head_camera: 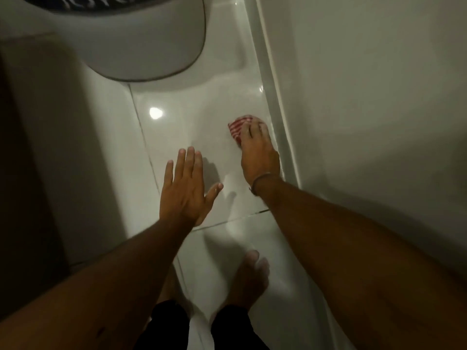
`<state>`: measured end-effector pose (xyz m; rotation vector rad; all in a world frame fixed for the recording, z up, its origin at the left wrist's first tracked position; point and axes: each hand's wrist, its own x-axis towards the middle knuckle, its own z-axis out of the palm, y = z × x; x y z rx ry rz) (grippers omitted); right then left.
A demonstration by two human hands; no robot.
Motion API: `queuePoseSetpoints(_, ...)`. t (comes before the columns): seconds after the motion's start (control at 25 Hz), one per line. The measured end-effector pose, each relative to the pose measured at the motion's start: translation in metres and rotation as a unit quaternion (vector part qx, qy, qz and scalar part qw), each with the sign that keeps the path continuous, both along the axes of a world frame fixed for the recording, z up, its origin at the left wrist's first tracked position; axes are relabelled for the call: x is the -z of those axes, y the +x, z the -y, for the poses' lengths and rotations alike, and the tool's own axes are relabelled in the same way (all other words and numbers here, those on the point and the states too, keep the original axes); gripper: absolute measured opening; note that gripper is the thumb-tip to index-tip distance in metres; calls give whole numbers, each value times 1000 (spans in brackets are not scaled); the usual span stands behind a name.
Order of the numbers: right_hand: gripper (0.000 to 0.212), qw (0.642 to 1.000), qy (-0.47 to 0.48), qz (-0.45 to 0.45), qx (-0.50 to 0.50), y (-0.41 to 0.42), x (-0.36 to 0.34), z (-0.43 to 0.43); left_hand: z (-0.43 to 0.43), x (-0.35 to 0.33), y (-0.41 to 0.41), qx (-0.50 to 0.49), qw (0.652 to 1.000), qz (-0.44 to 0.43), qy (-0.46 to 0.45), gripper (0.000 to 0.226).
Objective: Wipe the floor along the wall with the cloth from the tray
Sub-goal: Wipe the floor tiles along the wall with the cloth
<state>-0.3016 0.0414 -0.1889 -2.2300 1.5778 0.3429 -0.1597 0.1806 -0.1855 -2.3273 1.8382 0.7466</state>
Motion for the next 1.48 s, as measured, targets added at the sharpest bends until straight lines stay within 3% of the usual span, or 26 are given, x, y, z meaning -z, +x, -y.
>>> queuePoseSetpoints(0.2, 73, 1000, 5, -16, -9, -28, 106, -62, -21, 112, -16, 1, 1000, 10, 25, 114)
queuePoseSetpoints(0.4, 88, 996, -77, 42, -22, -45, 178, -91, -67, 195, -17, 39, 996, 35, -67, 108)
queuePoseSetpoints(0.72, 66, 990, -103, 78, -49, -36, 257, -60, -97, 268, -13, 50, 990, 43, -123, 92)
queuePoseSetpoints(0.84, 64, 990, -110, 64, -58, -26, 269, -19, -96, 282, -19, 43, 989, 39, -133, 93)
queuePoseSetpoints(1.04, 63, 989, -140, 47, 8, -32, 271, 4, -78, 291, -23, 40, 987, 36, -149, 95)
queuePoseSetpoints(1.48, 61, 987, -119, 97, 45, -92, 269, -75, -73, 291, -22, 41, 987, 36, -151, 95)
